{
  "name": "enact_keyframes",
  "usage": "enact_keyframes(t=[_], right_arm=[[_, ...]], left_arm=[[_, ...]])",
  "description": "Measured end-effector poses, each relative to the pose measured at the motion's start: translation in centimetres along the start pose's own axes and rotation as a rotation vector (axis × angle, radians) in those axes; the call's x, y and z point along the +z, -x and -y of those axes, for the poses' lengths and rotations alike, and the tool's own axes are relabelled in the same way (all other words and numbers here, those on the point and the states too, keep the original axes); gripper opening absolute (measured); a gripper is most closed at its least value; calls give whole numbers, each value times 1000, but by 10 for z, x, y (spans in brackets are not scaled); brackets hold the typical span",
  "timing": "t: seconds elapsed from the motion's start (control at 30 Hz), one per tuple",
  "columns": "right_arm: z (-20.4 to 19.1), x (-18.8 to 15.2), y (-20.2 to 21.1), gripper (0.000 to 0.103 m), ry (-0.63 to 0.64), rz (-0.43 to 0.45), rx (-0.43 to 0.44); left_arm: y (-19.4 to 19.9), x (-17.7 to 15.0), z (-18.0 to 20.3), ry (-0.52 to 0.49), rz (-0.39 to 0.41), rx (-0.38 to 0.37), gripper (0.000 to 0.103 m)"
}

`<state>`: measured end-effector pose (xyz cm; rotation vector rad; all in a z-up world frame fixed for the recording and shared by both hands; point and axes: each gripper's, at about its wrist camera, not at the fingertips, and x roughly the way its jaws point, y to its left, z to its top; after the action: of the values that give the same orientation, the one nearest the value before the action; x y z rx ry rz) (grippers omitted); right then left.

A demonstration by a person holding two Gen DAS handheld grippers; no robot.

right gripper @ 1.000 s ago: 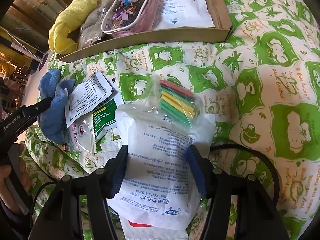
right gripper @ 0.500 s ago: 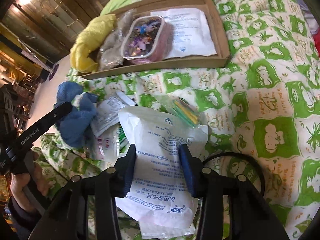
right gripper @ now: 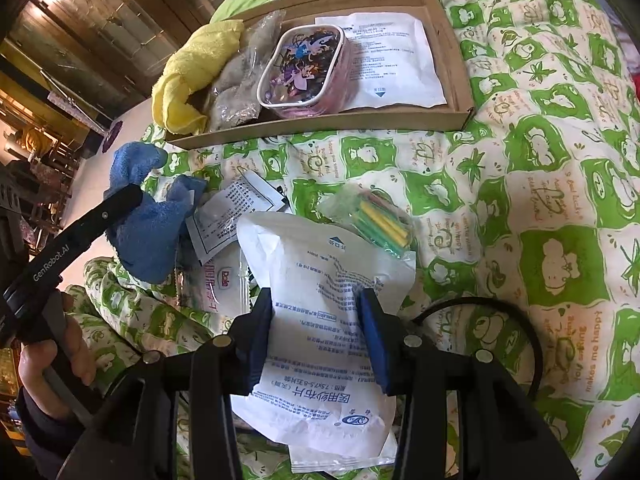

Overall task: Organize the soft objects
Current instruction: 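Lift the blue towel with left tool while right tool lifts the white packet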

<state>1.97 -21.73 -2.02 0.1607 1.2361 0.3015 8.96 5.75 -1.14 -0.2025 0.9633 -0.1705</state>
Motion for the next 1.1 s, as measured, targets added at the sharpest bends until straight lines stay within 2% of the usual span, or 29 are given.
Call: enact_keyframes(t=[0.77, 1.1], right_arm=[[-1, 2, 11, 43, 16, 26, -8], [-2, 5, 15, 43, 24, 36, -5]], left_arm=[[10, 4, 8, -46, 31, 16, 49], [16, 14, 19, -80, 41, -7, 49]])
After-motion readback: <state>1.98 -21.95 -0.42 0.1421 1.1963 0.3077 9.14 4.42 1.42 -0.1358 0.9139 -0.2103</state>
